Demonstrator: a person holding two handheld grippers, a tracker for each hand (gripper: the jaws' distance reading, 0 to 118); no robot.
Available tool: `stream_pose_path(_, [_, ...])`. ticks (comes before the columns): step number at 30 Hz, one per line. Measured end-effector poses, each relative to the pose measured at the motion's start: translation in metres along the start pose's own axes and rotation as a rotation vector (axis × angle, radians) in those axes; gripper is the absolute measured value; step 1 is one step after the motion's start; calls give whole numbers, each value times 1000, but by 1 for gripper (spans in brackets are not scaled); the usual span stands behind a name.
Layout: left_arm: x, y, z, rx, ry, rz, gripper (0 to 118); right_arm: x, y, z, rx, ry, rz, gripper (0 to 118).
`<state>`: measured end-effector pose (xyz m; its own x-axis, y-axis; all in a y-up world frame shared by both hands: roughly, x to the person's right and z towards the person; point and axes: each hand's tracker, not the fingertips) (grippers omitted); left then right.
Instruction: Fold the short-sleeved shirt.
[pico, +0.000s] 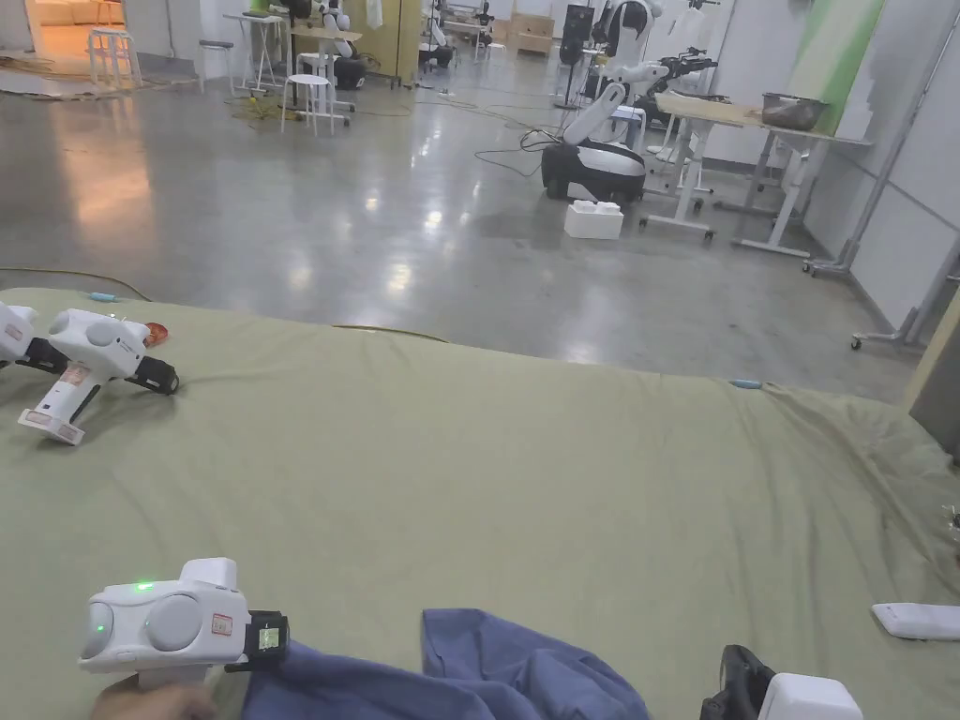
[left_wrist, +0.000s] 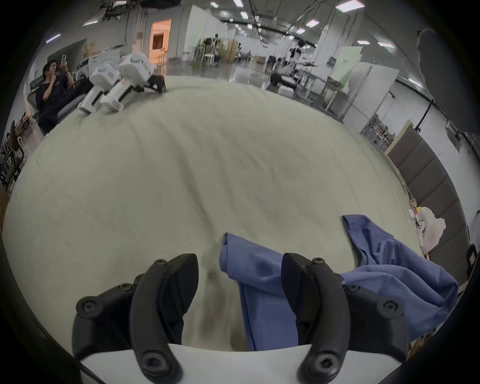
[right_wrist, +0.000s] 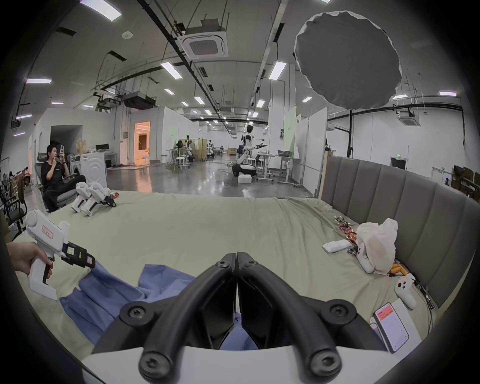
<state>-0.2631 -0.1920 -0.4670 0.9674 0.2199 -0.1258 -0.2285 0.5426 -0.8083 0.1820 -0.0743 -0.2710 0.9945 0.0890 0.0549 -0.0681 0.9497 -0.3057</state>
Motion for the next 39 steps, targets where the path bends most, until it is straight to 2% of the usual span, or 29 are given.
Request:
stream_pose_path(3, [12, -6, -12, -25, 33, -8, 69, 8, -6, -3, -24, -17, -2, 0])
stream_pose_path(6, [28, -10, -19, -24, 100, -108, 52, 15, -14, -7, -52, -31, -3, 0])
stream_pose_path(9, [47, -15, -17, 2, 88, -185, 13, 23, -21, -13, -92, -47, -14, 0])
stream_pose_path(10, [51, -17, -16, 7, 77, -183, 5, 26, -23, -15, -107, -48, -17, 0])
stream_pose_path(13, [58, -25, -7, 46, 107, -244, 2, 34, -30, -25, -190, -30, 11, 2])
stream_pose_path(14, [65, -40, 37, 61, 104, -247, 2, 38, -34, -29, -194, -29, 5, 4])
stream_pose_path(15, [64, -43, 49, 82, 90, -232, 2, 41, -38, -34, -221, -30, 11, 12])
stream_pose_path(16, [62, -46, 58, 96, 69, -204, 1, 45, -42, -41, -278, -38, 34, 32])
stream_pose_path(18, [60, -53, 77, 108, 31, -166, 1, 52, -54, -59, -356, -32, 34, 64])
stream_pose_path(19, [60, -60, 87, 124, 29, -181, 1, 54, -62, -68, -403, -15, 49, 68])
stream_pose_path(22, [53, -63, 106, 163, 20, -223, 1, 56, -85, -86, -522, 47, 53, 66])
stream_pose_path(25, [49, -79, 127, 183, 4, -174, 1, 50, -109, -97, -628, 104, 53, 51])
stream_pose_path(26, [42, -76, 123, 187, 6, -156, 1, 48, -115, -98, -641, 112, 42, 51])
stream_pose_path(27, [41, -80, 128, 190, 7, -150, 1, 46, -118, -98, -644, 124, 20, 35])
stream_pose_path(28, [41, -85, 132, 193, 8, -154, 1, 43, -119, -96, -633, 145, 3, 12])
stream_pose_path(29, [39, -87, 132, 195, 11, -158, 1, 41, -121, -94, -617, 130, 19, 8])
stream_pose_path(31, [36, -89, 134, 199, 18, -174, 1, 36, -117, -90, -601, 108, 62, 7])
stream_pose_path(33, [35, -91, 142, 217, 16, -174, 1, 38, -107, -83, -578, 99, 35, 6])
stream_pose_path(34, [33, -87, 144, 231, 17, -168, 1, 39, -99, -78, -538, 88, 31, 6])
stream_pose_path(37, [33, -76, 166, 300, 16, -148, 1, 44, -70, -60, -413, 46, 90, 5])
stream_pose_path(39, [34, -62, 184, 346, 4, -148, 1, 51, -45, -50, -346, 35, 86, 5])
